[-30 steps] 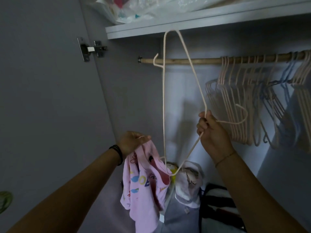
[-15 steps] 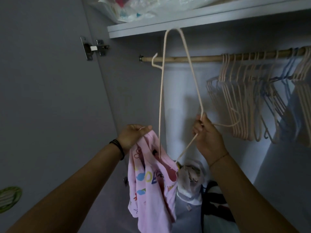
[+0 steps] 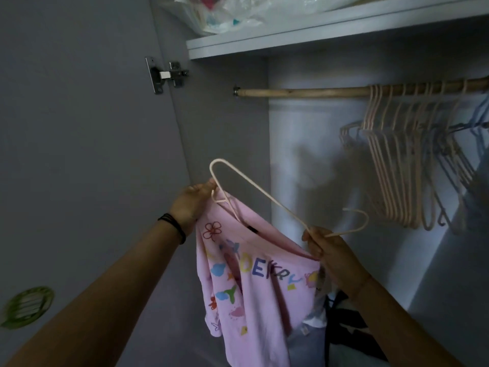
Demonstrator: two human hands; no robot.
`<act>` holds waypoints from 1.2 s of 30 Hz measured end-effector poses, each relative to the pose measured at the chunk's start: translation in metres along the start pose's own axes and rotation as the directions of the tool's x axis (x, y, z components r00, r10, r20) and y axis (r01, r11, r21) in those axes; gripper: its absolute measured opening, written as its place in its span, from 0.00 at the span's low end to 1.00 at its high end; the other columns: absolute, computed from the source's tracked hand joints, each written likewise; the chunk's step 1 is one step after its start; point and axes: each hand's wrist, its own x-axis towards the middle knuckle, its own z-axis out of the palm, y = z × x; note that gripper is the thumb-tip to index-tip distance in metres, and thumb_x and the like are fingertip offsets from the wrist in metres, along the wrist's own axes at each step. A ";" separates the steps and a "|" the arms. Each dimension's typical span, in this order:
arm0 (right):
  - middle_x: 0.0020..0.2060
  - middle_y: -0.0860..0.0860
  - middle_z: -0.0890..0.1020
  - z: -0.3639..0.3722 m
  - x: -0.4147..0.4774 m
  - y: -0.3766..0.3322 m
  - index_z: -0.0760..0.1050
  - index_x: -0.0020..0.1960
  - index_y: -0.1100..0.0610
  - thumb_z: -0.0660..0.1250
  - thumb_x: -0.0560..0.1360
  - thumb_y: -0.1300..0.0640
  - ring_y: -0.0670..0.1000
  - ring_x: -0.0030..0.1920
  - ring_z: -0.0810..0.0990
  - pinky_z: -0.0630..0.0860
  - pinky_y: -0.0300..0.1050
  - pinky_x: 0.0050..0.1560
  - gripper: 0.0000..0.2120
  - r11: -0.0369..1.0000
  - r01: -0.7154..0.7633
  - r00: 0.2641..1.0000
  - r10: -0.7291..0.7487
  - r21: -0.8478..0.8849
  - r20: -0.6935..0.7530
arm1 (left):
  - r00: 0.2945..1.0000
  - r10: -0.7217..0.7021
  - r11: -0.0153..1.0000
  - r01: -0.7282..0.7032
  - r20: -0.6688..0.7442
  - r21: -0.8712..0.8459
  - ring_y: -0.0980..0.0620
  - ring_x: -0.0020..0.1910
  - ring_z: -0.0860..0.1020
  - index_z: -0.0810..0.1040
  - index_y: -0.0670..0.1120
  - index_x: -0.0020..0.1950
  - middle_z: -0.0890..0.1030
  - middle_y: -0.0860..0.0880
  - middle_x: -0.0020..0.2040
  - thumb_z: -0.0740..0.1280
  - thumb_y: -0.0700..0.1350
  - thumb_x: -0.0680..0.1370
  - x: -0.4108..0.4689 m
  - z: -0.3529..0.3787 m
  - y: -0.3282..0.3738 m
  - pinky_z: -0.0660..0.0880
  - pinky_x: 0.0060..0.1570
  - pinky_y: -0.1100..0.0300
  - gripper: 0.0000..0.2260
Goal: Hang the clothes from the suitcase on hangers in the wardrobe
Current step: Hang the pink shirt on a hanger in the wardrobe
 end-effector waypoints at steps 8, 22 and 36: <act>0.26 0.47 0.69 -0.009 -0.005 -0.025 0.78 0.37 0.52 0.64 0.76 0.46 0.51 0.26 0.63 0.62 0.38 0.27 0.13 0.957 -0.199 0.979 0.186 -0.212 -0.081 | 0.987 0.016 1.000 -0.018 -0.161 -0.012 0.49 0.32 0.71 0.78 0.39 0.40 0.75 0.42 0.35 0.64 0.51 0.79 -0.003 -0.004 -0.019 0.70 0.28 0.64 0.16; 0.21 0.49 0.71 -0.009 -0.006 -0.060 0.76 0.36 0.60 0.60 0.79 0.60 0.41 0.17 0.66 0.60 0.32 0.16 0.15 0.921 -0.110 0.992 0.125 -0.374 0.016 | 0.958 0.119 0.986 -0.145 -0.262 -0.081 0.55 0.28 0.63 0.67 0.42 0.33 0.64 0.46 0.31 0.66 0.48 0.78 -0.004 -0.004 -0.020 0.62 0.26 0.67 0.18; 0.34 0.55 0.83 0.053 0.031 -0.105 0.81 0.35 0.54 0.65 0.77 0.55 0.47 0.36 0.78 0.71 0.45 0.44 0.13 0.583 0.334 0.921 -0.032 -0.741 0.389 | 0.945 0.259 0.892 -0.313 0.198 0.327 0.52 0.28 0.64 0.74 0.36 0.28 0.68 0.43 0.27 0.66 0.53 0.78 -0.023 0.046 0.004 0.65 0.31 0.59 0.24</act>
